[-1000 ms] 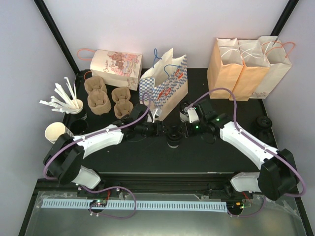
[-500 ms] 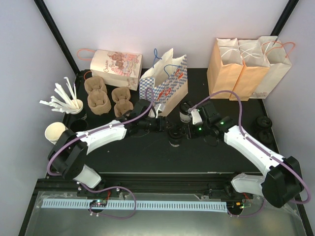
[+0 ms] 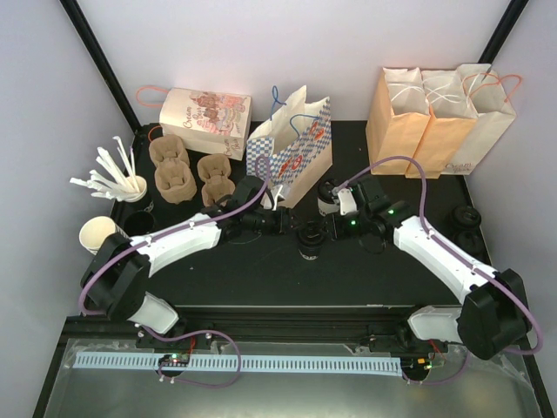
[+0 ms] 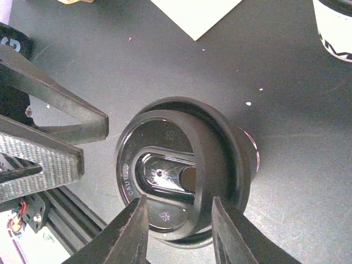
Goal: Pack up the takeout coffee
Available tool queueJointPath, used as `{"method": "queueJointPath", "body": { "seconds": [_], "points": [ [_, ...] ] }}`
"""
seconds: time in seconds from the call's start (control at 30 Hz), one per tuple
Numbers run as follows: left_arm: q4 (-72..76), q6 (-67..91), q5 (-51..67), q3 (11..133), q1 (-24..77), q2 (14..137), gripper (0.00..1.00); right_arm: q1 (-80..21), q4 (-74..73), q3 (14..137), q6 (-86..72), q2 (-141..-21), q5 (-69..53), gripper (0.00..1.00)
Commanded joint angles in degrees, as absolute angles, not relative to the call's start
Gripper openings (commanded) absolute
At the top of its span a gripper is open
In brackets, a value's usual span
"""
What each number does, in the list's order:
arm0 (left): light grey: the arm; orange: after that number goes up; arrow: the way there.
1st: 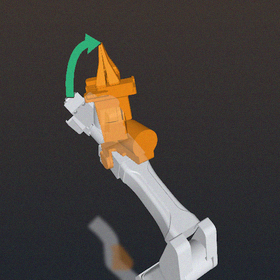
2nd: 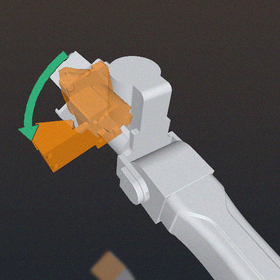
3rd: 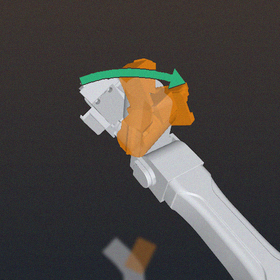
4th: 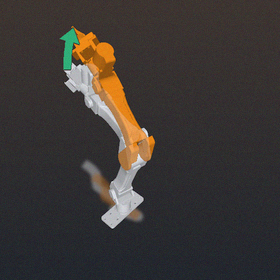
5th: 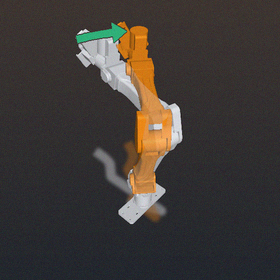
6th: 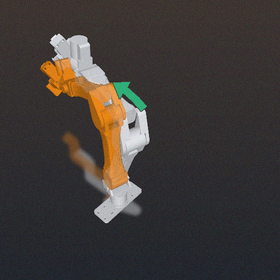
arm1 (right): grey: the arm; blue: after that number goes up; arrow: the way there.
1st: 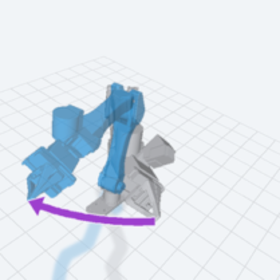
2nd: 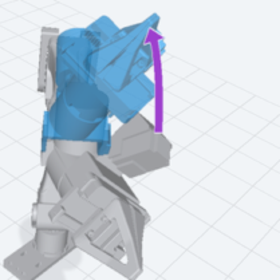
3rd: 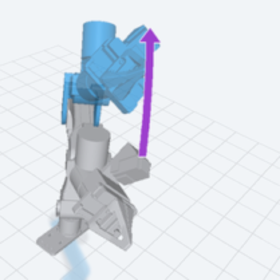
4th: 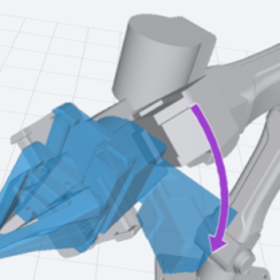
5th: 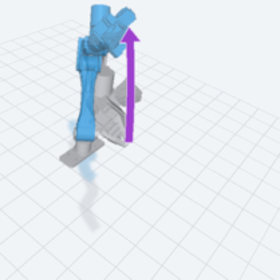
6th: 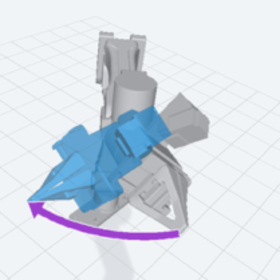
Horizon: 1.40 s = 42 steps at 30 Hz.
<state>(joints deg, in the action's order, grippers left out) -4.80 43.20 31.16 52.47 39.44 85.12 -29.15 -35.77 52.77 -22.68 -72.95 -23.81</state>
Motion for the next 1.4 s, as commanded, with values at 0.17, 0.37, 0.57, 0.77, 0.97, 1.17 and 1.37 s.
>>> {"method": "queueJointPath", "body": {
  "seconds": [0.17, 0.37, 0.57, 0.77, 0.97, 1.17, 1.37],
  "points": [
    [-6.44, 42.38, 33.20, 51.83, 39.21, 86.14, 0.36, -28.65, -33.11, 52.19, -23.01, -74.69, -25.67, 0.33],
    [-6.41, 42.28, 33.73, 51.47, 39.22, 87.59, 0.35, -28.50, -31.90, 50.24, -23.11, -75.32, -25.67, 0.32],
    [-6.37, 42.30, 33.51, 50.37, 39.20, 87.87, 0.35, -28.14, -30.78, 48.13, -23.51, -74.92, -26.22, 0.31],
    [-6.08, 42.56, 33.36, 49.27, 39.20, 87.99, 0.35, -28.04, -29.70, 46.36, -23.86, -74.63, -26.80, 0.31],
    [-5.27, 42.80, 33.56, 48.62, 39.20, 88.52, 0.35, -27.99, -28.12, 43.75, -24.46, -74.38, -27.15, 0.31],
    [-4.79, 42.72, 33.52, 48.38, 39.29, 89.15, 0.35, -27.71, -25.66, 39.72, -25.51, -73.94, -27.50, 0.32],
    [-4.59, 42.56, 33.61, 48.42, 39.37, 90.08, 0.35, -26.17, -22.21, 35.92, -26.15, -74.88, -29.62, 0.31]
  ]
}}
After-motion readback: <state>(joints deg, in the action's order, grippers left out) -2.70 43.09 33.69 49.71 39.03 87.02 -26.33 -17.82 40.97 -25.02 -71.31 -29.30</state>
